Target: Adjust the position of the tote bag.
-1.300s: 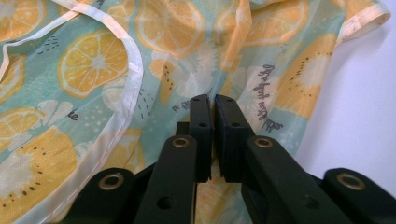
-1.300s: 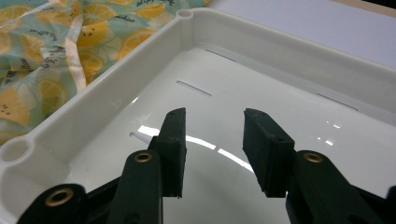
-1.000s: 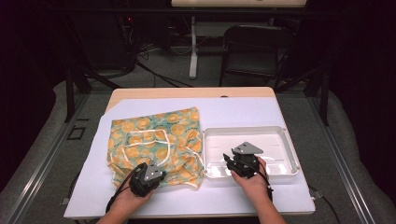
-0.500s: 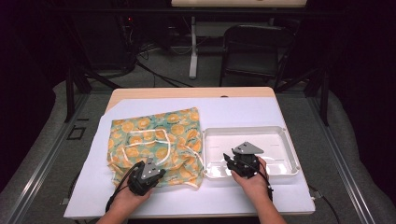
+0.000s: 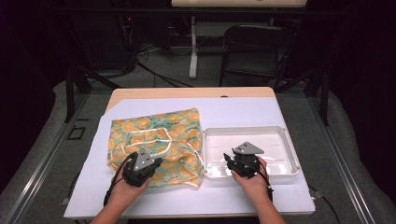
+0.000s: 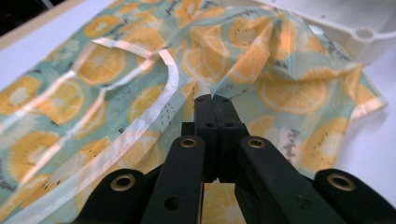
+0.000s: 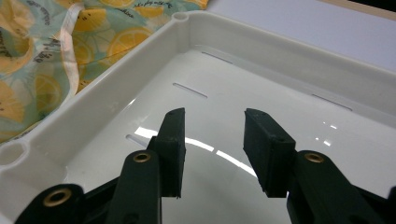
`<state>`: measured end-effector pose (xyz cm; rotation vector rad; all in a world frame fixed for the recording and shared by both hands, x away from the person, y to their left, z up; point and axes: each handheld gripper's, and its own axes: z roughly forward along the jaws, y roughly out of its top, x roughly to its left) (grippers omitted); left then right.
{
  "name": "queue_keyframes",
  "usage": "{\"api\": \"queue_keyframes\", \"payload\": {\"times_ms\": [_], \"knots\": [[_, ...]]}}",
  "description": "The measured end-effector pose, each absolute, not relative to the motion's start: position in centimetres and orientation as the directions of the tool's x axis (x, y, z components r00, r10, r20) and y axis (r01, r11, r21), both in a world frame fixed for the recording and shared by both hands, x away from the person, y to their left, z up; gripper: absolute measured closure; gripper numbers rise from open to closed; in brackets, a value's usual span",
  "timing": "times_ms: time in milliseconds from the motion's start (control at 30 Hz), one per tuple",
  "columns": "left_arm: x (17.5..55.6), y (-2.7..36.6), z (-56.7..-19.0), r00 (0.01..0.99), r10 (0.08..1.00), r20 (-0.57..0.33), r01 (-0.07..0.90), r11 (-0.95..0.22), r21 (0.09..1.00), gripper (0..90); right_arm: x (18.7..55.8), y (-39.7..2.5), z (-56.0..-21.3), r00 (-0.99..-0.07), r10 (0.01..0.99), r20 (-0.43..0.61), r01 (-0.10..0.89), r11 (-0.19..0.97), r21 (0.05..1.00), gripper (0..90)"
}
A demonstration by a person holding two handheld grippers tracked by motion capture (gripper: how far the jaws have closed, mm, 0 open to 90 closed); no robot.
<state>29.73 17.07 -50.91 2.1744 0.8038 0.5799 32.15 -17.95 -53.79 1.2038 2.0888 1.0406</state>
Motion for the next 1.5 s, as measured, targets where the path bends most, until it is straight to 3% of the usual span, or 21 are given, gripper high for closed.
{"api": "queue_keyframes", "payload": {"times_ms": [333, 900, 1500], "knots": [[31.0, 16.9, -48.5, 0.674, 0.714, 0.19, 0.313, -0.508, 0.802, 90.0, 32.1, -18.2, -53.7, -0.463, 0.885, -0.045, 0.483, 0.295, 0.824, 58.9], [33.2, 16.7, -46.2, 0.656, 0.736, 0.166, 0.287, -0.447, 0.847, 90.0, 32.0, -18.0, -53.4, -0.469, 0.882, -0.044, 0.472, 0.293, 0.832, 58.5], [35.8, 16.3, -43.0, 0.661, 0.741, 0.12, 0.286, -0.396, 0.873, 90.0, 32.5, -17.2, -50.3, -0.511, 0.859, -0.026, 0.479, 0.309, 0.821, 55.3]]}}
